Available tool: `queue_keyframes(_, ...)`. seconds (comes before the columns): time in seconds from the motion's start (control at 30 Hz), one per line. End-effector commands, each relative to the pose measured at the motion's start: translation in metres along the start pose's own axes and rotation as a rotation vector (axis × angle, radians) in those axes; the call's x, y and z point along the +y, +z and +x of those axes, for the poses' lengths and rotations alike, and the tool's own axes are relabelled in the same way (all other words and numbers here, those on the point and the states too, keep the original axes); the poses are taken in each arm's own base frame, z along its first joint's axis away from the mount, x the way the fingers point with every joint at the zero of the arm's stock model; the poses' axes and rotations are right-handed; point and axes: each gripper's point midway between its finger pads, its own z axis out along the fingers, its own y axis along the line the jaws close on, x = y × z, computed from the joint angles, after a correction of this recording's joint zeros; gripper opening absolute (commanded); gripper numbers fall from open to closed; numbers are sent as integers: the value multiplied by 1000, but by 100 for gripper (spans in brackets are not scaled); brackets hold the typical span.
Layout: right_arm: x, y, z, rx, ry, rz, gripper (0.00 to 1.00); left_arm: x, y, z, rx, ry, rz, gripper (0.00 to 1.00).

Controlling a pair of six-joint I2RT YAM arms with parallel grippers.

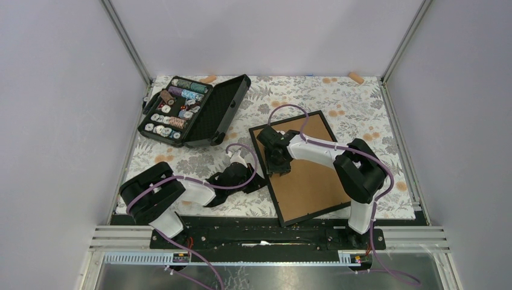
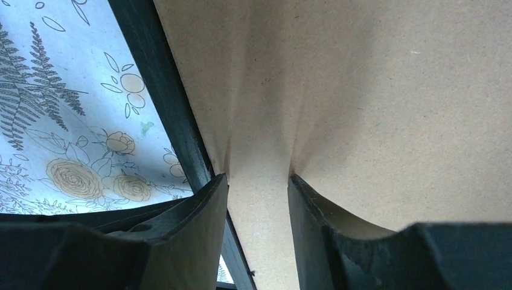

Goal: Put the photo into the frame

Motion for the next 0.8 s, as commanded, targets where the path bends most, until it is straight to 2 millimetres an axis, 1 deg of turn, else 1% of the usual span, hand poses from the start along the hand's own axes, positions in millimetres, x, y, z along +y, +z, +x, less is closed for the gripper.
queue_keyframes(0.0,4,2,-4,0,-8,-11,49,124,-30,35,112,89,-426,12)
queue_keyframes(0.1,4,3,-8,-5,-12,-7,48,124,-30,35,113,90,-426,12)
queue_keyframes(0.33,9,-2,-17,-26,-7,-23,50,124,-30,35,114,93,-427,12)
queue_keyframes(0.53,9,3,-12,-1,-14,-22,50,124,-30,35,115,94,-428,12)
queue_keyframes(0.77,10,1,-13,-3,-14,-27,51,125,-30,35,114,94,-428,12)
